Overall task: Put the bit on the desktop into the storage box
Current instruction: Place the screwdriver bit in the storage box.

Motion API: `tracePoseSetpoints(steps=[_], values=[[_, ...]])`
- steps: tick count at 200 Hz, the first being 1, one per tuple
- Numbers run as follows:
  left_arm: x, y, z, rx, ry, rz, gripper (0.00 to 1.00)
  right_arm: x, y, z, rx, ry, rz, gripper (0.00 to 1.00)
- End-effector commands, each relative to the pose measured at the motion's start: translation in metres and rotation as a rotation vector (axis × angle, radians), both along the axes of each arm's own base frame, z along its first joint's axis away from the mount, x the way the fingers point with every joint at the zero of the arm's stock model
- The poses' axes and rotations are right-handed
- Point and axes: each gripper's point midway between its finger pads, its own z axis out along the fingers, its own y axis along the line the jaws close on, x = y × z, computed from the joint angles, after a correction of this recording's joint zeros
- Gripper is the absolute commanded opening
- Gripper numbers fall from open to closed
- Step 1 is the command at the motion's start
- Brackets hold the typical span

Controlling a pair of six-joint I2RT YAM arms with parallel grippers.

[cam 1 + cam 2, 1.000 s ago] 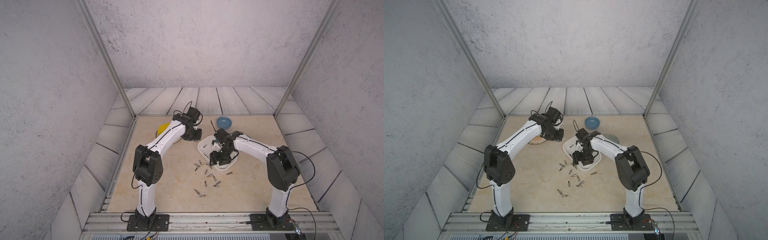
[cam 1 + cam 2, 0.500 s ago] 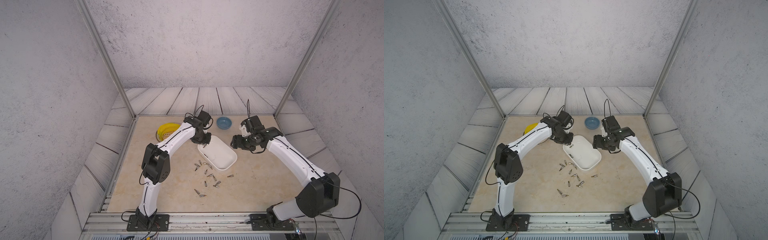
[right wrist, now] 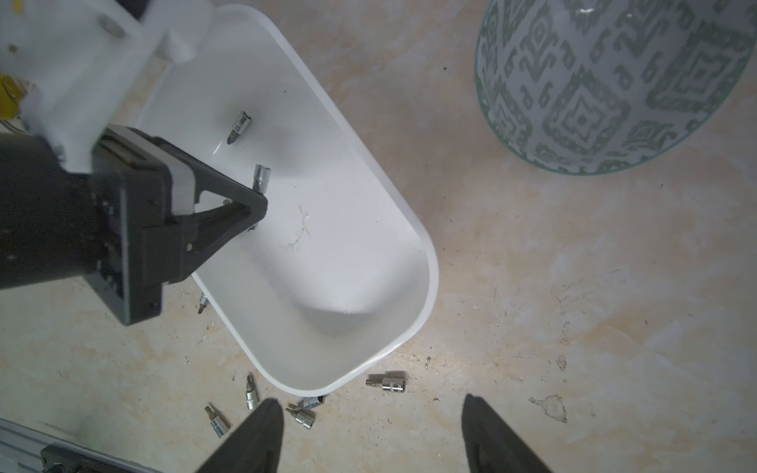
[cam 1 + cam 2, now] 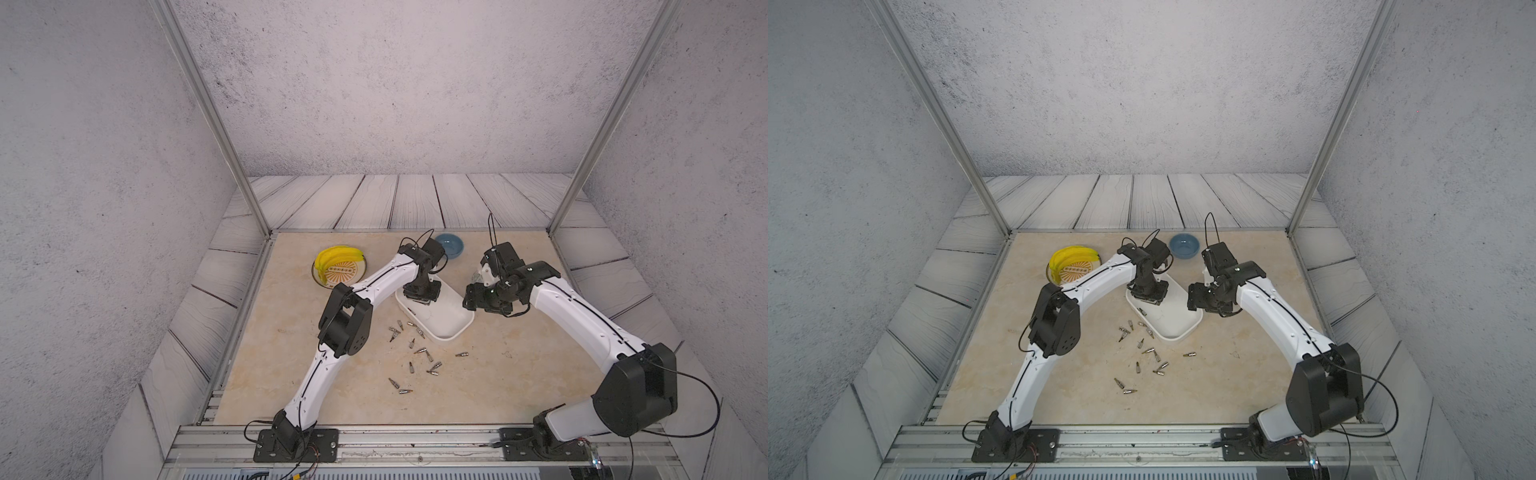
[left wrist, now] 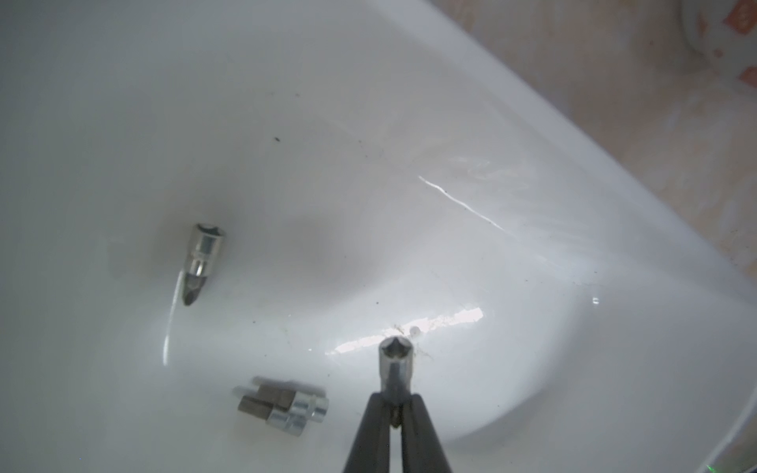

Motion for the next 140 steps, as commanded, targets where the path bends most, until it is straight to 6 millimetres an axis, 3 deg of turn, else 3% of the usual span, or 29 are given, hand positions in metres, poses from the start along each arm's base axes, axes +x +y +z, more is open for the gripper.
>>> tracePoseSetpoints(steps=[1, 72, 115, 140], values=[[-0.008, 0.003, -0.013, 0.038, 0.051, -0.005, 0.00, -0.009, -0.001, -0.001, 0.006, 0.019, 0.014, 0.74], [-0.007, 0.004, -0.030, 0.069, 0.069, -0.004, 0.00, -0.028, 0.006, -0.028, 0.042, 0.128, 0.052, 0.73], [-0.005, 0.003, -0.024, 0.061, 0.053, -0.004, 0.33, -0.033, 0.014, -0.048, 0.070, 0.183, 0.061, 0.73], [-0.003, 0.001, -0.016, 0.050, 0.036, -0.006, 0.38, -0.031, 0.020, -0.055, 0.104, 0.193, 0.062, 0.73]])
